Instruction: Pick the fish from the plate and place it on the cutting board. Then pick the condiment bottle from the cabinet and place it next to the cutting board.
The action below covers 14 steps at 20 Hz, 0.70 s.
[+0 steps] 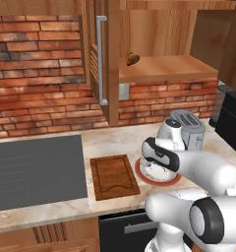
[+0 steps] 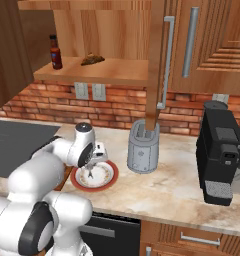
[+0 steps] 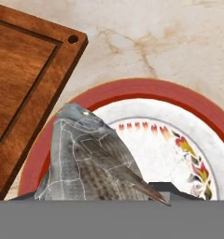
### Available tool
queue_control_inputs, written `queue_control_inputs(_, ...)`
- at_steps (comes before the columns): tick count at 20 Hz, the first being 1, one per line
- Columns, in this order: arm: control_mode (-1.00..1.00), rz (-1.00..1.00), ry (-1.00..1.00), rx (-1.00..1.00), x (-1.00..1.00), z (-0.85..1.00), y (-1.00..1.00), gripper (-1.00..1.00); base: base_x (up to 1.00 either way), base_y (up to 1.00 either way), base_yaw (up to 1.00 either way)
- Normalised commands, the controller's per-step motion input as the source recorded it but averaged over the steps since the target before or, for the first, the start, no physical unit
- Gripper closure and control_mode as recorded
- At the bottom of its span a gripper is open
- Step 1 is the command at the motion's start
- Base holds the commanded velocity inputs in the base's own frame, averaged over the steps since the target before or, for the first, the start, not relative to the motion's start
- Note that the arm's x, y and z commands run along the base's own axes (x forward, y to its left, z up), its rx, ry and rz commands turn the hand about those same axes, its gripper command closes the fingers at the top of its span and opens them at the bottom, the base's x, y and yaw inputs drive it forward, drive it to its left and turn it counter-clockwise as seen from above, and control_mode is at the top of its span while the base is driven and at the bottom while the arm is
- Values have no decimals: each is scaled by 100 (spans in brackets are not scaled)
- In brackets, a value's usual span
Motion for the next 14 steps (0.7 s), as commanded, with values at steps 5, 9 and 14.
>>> queue_control_inputs(5, -100, 1, 0, 0, 0, 0, 30, 100, 0, 0, 0)
queue_control_inputs(9, -100, 0, 0, 0, 0, 0, 30, 100, 0, 0, 0)
queue_control_inputs(14, -100, 0, 0, 0, 0, 0, 28, 100, 0, 0, 0)
